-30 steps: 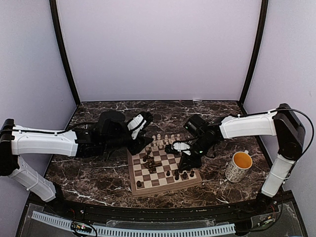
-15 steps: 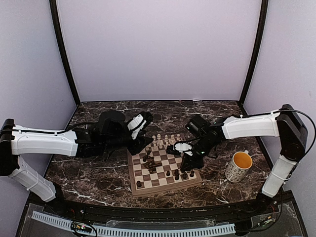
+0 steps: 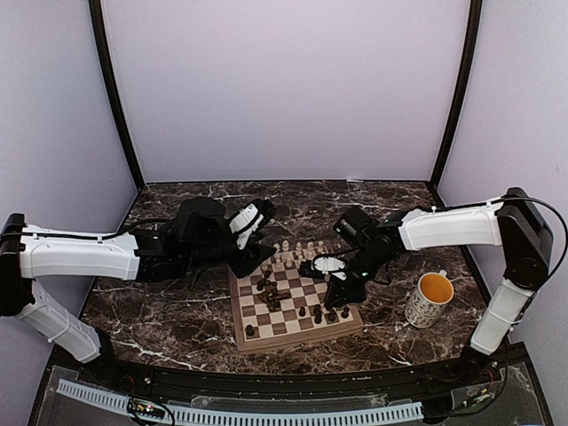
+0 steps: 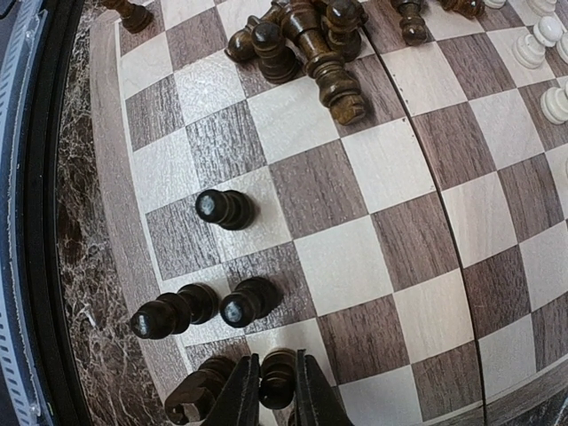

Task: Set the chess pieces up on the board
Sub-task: Place the pawn at b7, then pick up the pawn from the chessboard.

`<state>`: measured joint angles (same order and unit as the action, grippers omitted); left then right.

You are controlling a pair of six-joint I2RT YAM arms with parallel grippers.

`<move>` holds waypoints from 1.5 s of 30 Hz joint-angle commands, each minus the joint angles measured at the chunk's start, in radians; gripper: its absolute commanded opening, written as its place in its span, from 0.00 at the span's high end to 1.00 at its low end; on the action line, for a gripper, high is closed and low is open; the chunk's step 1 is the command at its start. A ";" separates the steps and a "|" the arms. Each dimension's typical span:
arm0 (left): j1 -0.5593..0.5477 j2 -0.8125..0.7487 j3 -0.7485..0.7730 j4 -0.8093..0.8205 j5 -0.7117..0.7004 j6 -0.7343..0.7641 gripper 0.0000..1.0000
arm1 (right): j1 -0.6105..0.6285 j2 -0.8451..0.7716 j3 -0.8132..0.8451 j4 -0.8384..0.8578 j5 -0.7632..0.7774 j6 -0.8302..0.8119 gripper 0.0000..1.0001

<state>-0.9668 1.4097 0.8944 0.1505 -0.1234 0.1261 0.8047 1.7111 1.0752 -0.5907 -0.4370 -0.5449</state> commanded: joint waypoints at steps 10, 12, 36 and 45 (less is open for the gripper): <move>0.003 -0.008 0.031 -0.019 0.013 -0.005 0.54 | 0.008 0.015 0.042 -0.004 -0.027 0.007 0.81; 0.003 -0.008 0.031 -0.019 0.013 -0.005 0.54 | 0.008 0.009 0.050 -0.011 -0.037 0.010 0.80; 0.003 -0.106 -0.058 -0.278 0.114 -0.316 0.56 | -0.044 -0.108 0.193 -0.142 -0.019 -0.024 0.73; -0.027 -0.087 -0.117 -0.388 0.295 -0.292 0.53 | -0.042 -0.053 0.218 -0.116 -0.040 -0.017 0.73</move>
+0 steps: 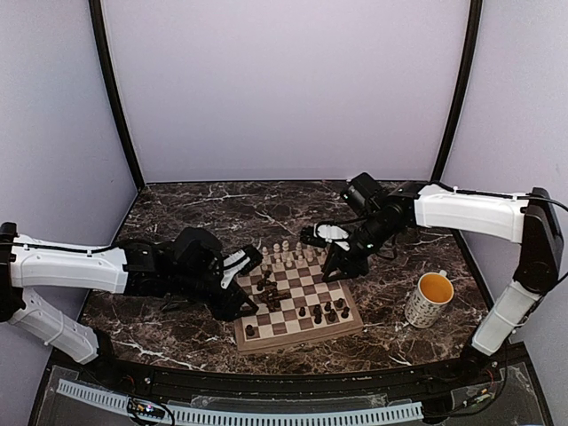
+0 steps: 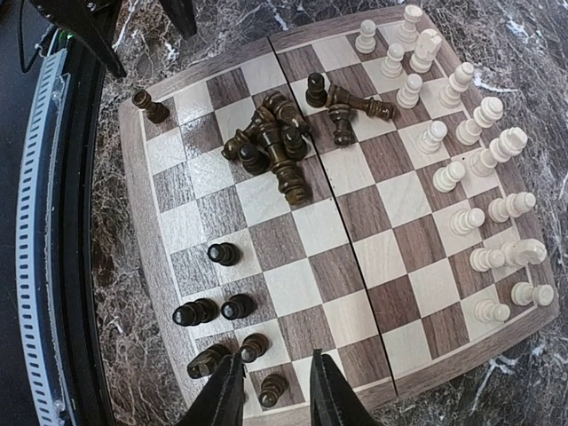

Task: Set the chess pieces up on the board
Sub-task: Pick up the pawn from the chessboard.

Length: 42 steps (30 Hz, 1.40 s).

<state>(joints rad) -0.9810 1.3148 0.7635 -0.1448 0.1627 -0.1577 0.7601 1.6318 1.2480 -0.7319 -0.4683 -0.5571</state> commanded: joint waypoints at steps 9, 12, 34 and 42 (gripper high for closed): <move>0.028 0.052 0.070 -0.096 -0.225 -0.030 0.57 | 0.070 0.174 0.152 0.014 0.024 0.009 0.73; 0.078 0.008 0.012 -0.047 -0.234 -0.086 0.58 | 0.104 0.239 0.214 -0.010 0.030 0.007 0.73; 0.223 -0.128 -0.082 0.041 -0.248 -0.161 0.51 | 0.245 0.500 0.463 -0.118 0.132 -0.020 0.75; 0.223 -0.118 -0.081 0.047 -0.237 -0.159 0.51 | 0.252 0.479 0.458 -0.121 0.137 -0.017 0.90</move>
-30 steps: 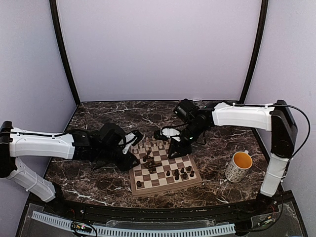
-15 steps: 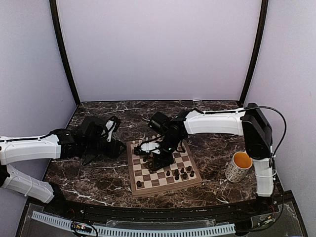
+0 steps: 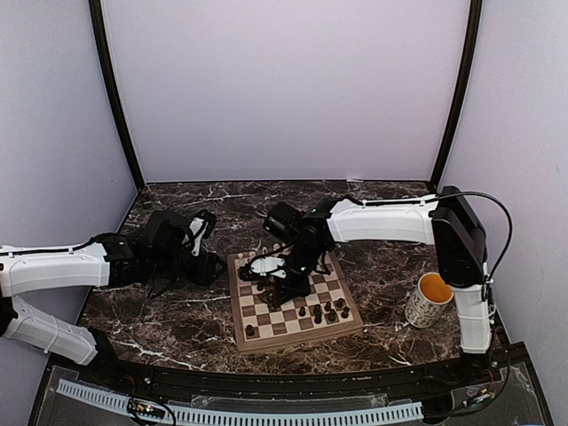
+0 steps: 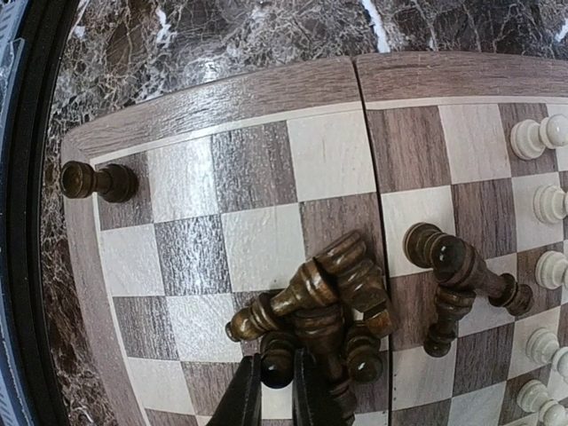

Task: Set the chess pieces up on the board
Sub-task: Pick up the pawn from the chessboard, then place the pawn at e7.

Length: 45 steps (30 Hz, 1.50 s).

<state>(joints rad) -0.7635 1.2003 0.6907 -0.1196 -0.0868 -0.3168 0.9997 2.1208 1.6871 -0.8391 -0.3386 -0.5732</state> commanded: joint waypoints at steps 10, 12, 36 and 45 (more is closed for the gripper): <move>0.006 0.021 -0.002 0.030 0.035 0.005 0.51 | 0.013 -0.147 -0.065 0.008 0.030 -0.003 0.93; 0.007 0.025 0.001 0.032 0.036 0.007 0.51 | 0.013 -0.155 -0.079 0.006 0.019 -0.007 0.93; 0.008 0.045 0.011 0.028 0.046 0.015 0.51 | 0.048 -0.106 -0.132 -0.039 0.034 -0.064 0.90; 0.009 0.051 0.010 0.031 0.053 0.012 0.51 | 0.050 -0.090 -0.141 -0.020 0.064 -0.053 0.90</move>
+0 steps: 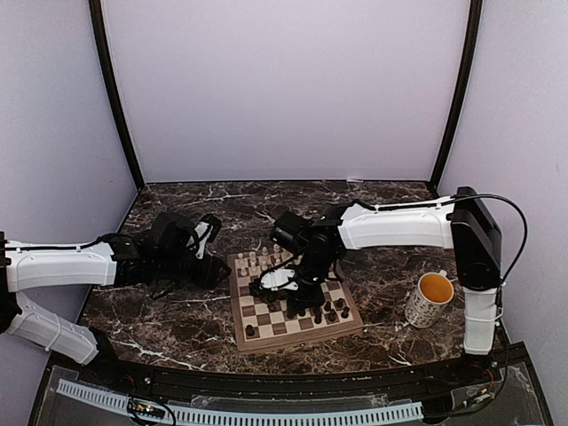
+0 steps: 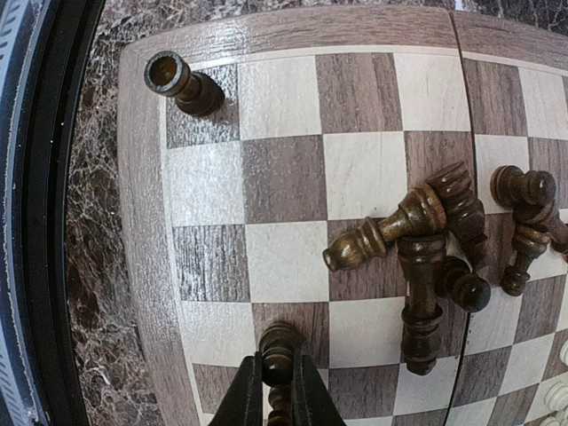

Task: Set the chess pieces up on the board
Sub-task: Place the pawn at e7, then pick up the pawn from the chessboard.

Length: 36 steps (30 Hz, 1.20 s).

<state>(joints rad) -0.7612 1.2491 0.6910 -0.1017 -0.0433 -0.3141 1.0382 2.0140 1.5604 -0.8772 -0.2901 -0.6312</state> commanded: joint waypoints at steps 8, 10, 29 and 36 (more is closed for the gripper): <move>0.008 0.002 0.008 0.016 0.016 0.006 0.51 | 0.013 0.021 -0.015 0.026 0.022 0.013 0.79; 0.007 0.001 0.008 0.014 0.016 0.007 0.51 | 0.014 0.012 -0.018 0.026 0.025 0.013 0.74; 0.003 0.137 0.057 0.075 0.279 0.007 0.53 | -0.056 -0.019 0.095 0.008 0.055 0.052 0.69; -0.016 0.228 0.137 0.059 0.279 0.021 0.53 | -0.111 -0.127 0.010 0.031 0.029 0.038 0.68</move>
<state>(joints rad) -0.7650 1.4418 0.7631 -0.0486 0.2073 -0.3035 0.9600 1.9785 1.6150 -0.8597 -0.2420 -0.5938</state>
